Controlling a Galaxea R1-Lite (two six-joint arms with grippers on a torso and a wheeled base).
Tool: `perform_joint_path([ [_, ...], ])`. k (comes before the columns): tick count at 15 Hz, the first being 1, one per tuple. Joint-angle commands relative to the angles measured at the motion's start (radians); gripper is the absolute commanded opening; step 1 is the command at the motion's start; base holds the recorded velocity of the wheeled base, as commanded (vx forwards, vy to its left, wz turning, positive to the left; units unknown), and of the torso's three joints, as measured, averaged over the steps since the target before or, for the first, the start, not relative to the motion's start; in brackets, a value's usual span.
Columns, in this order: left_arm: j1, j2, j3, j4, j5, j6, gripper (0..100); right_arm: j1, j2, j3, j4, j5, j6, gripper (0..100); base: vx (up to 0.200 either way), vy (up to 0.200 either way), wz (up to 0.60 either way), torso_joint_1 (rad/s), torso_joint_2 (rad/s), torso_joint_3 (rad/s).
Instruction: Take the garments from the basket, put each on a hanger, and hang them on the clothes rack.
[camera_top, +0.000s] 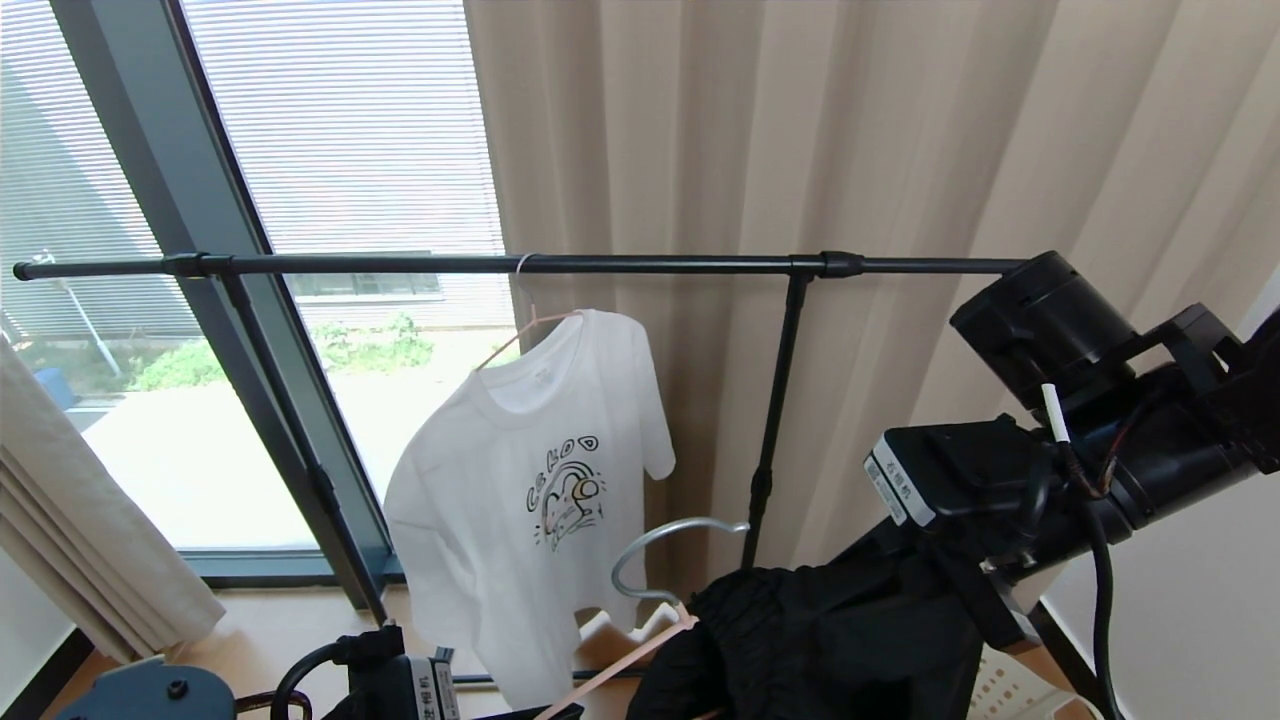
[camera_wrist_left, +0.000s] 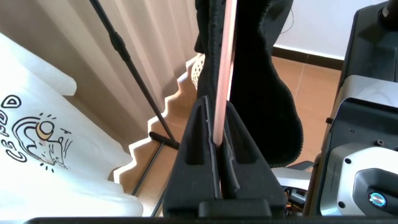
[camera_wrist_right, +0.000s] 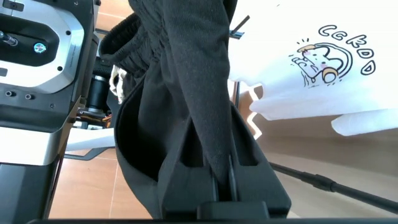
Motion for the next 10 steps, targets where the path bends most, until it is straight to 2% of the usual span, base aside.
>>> perform_joint_path([
  [1,0.001,0.001,0.000,0.002,0.000,0.000,100,0.000,-0.011,0.000,0.000,0.001,0.000,0,0.000,0.000,0.00,0.000,0.00,0.000],
  [3,0.004,-0.002,0.000,-0.019,-0.003,-0.006,100,0.000,-0.018,0.003,-0.001,-0.010,0.000,0,0.000,0.000,0.00,0.000,0.00,0.000],
  [5,0.021,-0.010,0.000,-0.038,-0.006,-0.018,100,0.000,-0.027,0.003,-0.004,-0.065,0.000,0,0.000,0.000,0.00,0.000,0.00,0.000],
  [6,0.031,-0.008,0.000,-0.056,-0.006,-0.041,100,0.000,-0.030,0.003,-0.008,-0.107,0.001,0,0.000,0.000,0.00,0.000,0.00,0.000],
  [8,0.119,0.001,0.000,-0.104,-0.015,-0.123,100,0.000,-0.051,0.003,-0.018,-0.211,0.041,0,0.000,0.000,0.00,0.000,0.00,0.000],
  [10,0.170,0.025,-0.037,-0.104,-0.045,-0.213,100,0.003,-0.100,0.053,-0.110,-0.354,0.069,0,0.000,0.000,0.00,0.000,0.00,0.000],
])
